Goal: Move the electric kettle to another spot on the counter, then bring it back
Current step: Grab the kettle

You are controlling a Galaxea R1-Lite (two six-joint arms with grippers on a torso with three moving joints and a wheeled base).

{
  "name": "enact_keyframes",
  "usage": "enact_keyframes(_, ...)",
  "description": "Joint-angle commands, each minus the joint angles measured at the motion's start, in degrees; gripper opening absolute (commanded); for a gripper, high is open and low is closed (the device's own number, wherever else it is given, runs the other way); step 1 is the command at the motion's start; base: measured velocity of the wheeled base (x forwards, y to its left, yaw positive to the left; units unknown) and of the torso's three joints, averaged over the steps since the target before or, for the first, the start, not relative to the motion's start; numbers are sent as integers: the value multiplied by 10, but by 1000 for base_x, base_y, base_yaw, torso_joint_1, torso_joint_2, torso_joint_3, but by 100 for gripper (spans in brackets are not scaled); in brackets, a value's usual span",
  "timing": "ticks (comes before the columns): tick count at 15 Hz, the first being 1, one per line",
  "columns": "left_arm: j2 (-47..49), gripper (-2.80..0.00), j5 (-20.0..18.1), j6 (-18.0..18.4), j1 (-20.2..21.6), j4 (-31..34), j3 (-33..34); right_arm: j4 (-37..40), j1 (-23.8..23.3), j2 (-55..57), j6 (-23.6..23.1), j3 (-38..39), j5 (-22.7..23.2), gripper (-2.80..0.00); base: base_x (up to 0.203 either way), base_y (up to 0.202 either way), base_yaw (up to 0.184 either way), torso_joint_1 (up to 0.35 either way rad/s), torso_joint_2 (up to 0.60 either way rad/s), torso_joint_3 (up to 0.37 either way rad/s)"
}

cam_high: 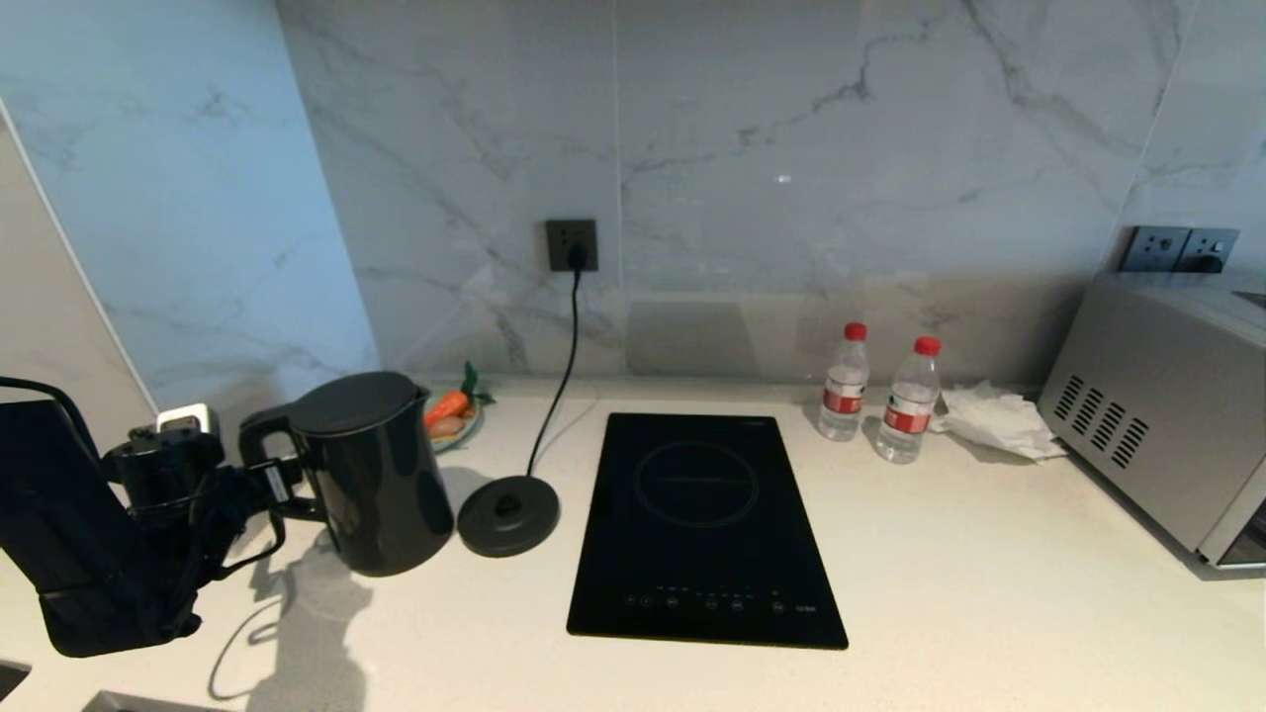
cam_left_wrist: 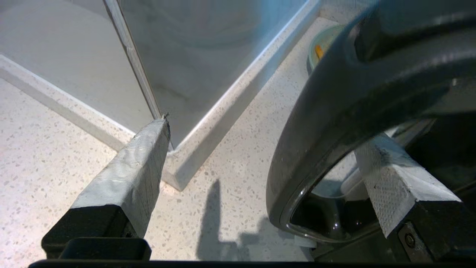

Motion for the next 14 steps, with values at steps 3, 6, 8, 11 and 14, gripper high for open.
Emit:
enact_keyframes(3,1,0,3,1,1,-19,-9,0,0,0,0,0,0,-280,0,0,0,0,0,0)
enact_keyframes(6,17,0,3,18,5,-78,-8,0,0,0,0,0,0,-280,0,0,0,0,0,0)
enact_keyframes(8,12,0,2,19,5,-79,-9,0,0,0,0,1,0,-280,0,0,0,0,0,0)
enact_keyframes(11,9,0,3,19,4,-79,-16,0,0,0,0,0,0,-280,0,0,0,0,0,0)
enact_keyframes(14,6,0,3,19,4,-77,-21,0,0,0,0,0,0,-280,0,0,0,0,0,0)
